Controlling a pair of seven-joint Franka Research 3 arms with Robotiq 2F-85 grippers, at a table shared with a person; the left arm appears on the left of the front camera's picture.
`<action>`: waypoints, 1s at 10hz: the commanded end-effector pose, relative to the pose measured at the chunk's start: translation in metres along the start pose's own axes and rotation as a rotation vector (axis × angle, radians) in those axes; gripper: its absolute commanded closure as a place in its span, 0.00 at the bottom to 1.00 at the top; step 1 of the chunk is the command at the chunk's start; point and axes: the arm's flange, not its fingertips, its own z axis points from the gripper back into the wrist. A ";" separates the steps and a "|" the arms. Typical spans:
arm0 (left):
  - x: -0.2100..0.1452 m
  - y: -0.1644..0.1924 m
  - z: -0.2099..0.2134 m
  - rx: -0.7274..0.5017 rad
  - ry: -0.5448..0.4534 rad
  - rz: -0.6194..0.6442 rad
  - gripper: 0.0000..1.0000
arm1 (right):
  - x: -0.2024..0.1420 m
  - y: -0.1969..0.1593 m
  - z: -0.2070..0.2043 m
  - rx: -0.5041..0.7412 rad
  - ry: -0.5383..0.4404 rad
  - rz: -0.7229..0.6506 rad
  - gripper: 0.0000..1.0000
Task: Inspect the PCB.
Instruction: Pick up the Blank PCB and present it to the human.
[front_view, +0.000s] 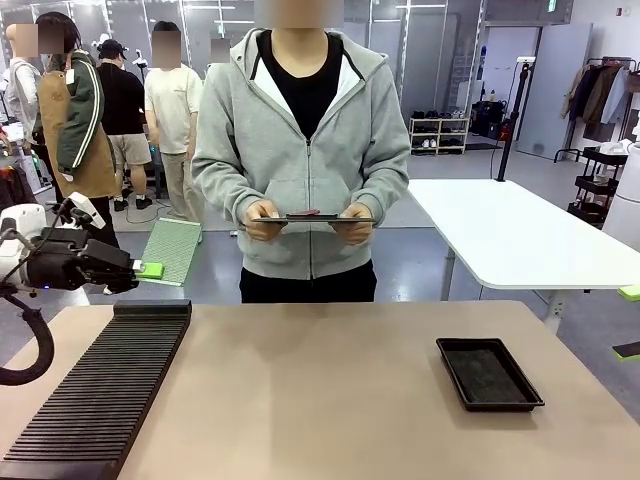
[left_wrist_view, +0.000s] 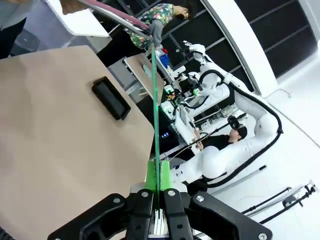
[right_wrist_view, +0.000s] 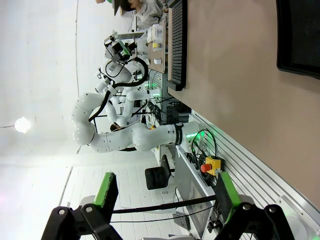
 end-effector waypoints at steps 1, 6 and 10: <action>0.016 0.003 -0.007 0.040 -0.023 0.039 0.97 | 0.001 0.001 0.001 -0.001 -0.002 -0.004 0.00; 0.006 0.004 -0.006 0.017 0.003 0.016 0.97 | 0.001 0.001 0.001 -0.001 -0.002 -0.004 0.00; 0.048 0.034 -0.034 0.014 -0.048 0.362 0.97 | 0.001 0.001 0.001 -0.001 -0.002 -0.004 0.00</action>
